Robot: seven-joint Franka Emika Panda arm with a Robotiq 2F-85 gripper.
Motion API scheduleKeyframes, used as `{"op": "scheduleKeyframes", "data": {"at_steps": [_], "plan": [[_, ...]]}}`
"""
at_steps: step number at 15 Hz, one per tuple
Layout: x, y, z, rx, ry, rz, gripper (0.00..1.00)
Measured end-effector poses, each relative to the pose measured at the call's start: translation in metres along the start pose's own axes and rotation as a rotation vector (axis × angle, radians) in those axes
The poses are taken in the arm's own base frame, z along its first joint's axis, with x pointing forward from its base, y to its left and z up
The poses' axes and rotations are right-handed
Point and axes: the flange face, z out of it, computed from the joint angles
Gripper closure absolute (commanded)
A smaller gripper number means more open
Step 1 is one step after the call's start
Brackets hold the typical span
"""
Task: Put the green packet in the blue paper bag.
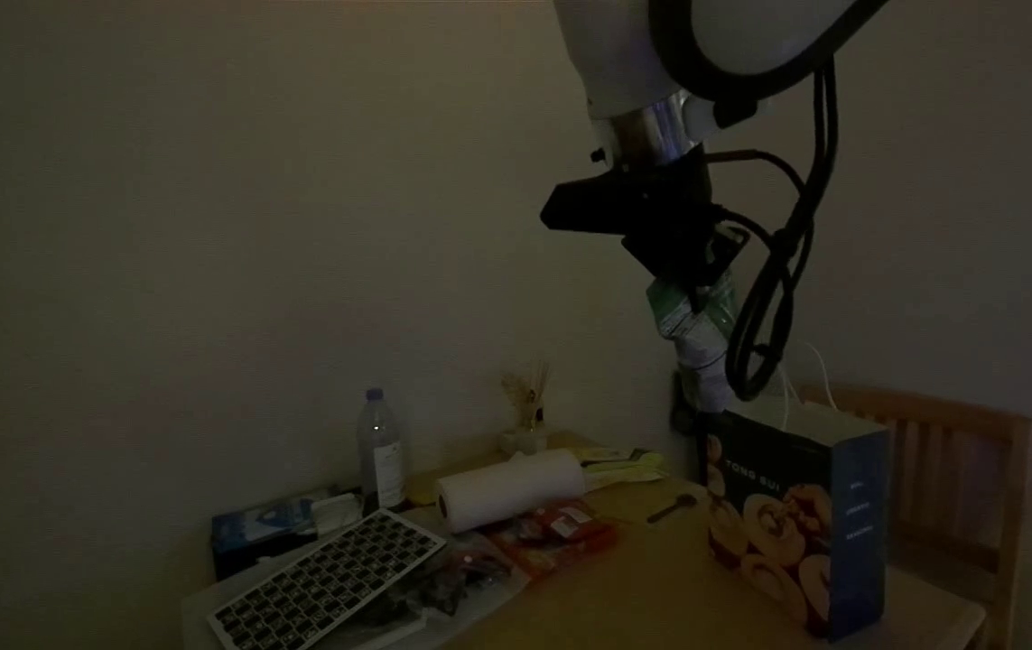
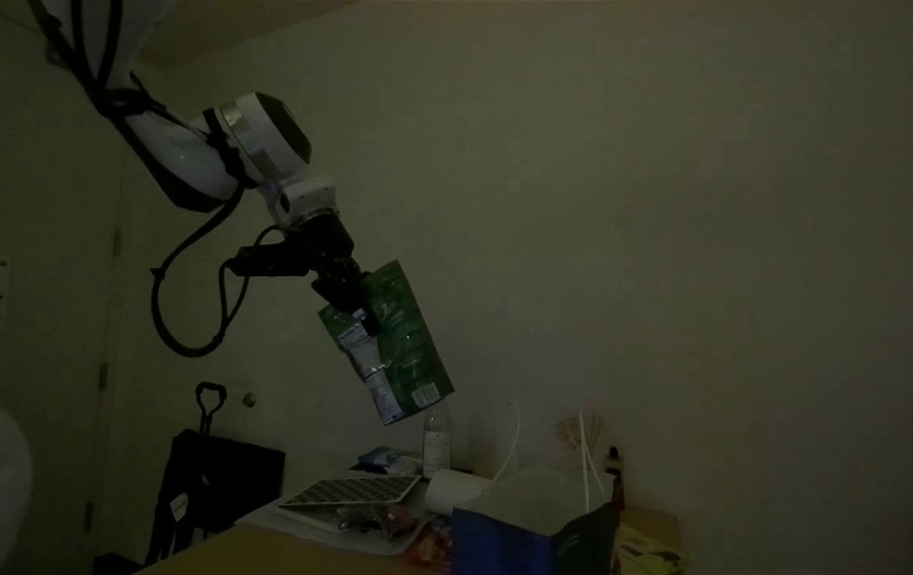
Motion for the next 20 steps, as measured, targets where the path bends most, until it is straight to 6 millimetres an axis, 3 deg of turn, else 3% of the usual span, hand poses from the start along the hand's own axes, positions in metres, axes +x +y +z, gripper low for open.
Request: {"op": "scheduleKeyframes", "data": {"at_steps": [4,8,16,20], "plan": [[0.057,-0.010,0.038,-0.077,-0.004,0.140,0.99],[0.092,-0.013,0.057,-0.111,0.013,0.292,0.99],[0.101,-0.019,0.055,-0.096,0.042,0.431,0.99],[0.125,-0.035,0.072,-0.107,0.085,0.615,0.99]]}}
